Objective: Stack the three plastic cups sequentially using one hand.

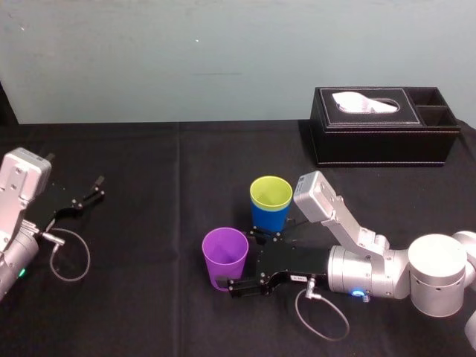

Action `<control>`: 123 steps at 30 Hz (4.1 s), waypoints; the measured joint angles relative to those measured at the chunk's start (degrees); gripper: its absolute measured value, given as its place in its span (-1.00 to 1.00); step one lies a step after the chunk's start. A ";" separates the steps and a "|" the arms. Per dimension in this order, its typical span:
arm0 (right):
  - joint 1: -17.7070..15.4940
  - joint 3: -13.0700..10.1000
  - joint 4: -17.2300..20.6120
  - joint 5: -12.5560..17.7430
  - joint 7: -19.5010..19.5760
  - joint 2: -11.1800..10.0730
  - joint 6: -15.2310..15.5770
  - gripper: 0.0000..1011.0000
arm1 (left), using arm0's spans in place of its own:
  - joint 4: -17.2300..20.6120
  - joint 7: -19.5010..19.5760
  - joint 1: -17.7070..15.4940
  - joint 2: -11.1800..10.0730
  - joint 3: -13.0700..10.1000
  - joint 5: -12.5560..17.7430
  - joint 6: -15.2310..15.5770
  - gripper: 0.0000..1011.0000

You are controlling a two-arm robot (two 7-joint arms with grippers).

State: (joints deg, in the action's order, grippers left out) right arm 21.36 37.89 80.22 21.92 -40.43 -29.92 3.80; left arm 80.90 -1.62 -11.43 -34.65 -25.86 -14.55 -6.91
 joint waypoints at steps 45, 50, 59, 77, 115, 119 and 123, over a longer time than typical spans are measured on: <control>0.36 0.29 -0.96 -1.32 0.93 1.37 -0.16 0.48 | 0.00 0.00 0.00 0.00 0.00 0.00 0.00 1.00; 0.36 0.29 -0.94 -1.31 0.92 1.35 -0.16 0.45 | 0.00 0.00 0.00 0.00 0.00 0.00 0.00 1.00; 0.36 0.29 -0.91 -1.28 0.91 1.34 -0.17 0.45 | 0.00 0.00 0.00 0.00 0.00 0.00 0.00 1.00; -0.59 -2.43 5.30 1.27 0.44 -1.85 1.23 0.45 | 0.00 0.00 0.00 0.00 0.00 0.00 0.00 1.00; 2.28 -8.97 6.88 6.55 7.38 -3.55 4.97 0.45 | 0.00 0.00 0.00 0.00 0.00 0.00 0.00 1.00; 2.26 -8.97 6.90 6.56 7.38 -3.55 4.99 0.45 | 0.00 0.00 0.00 0.00 0.00 0.00 0.00 1.00; 2.24 -8.95 6.91 6.56 7.41 -3.55 5.01 0.45 | 0.00 0.00 0.00 0.00 0.00 0.00 0.00 1.00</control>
State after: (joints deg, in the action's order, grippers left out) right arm 23.60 28.95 87.13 28.48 -33.02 -33.47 8.81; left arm 80.90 -1.62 -11.44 -34.65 -25.86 -14.55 -6.90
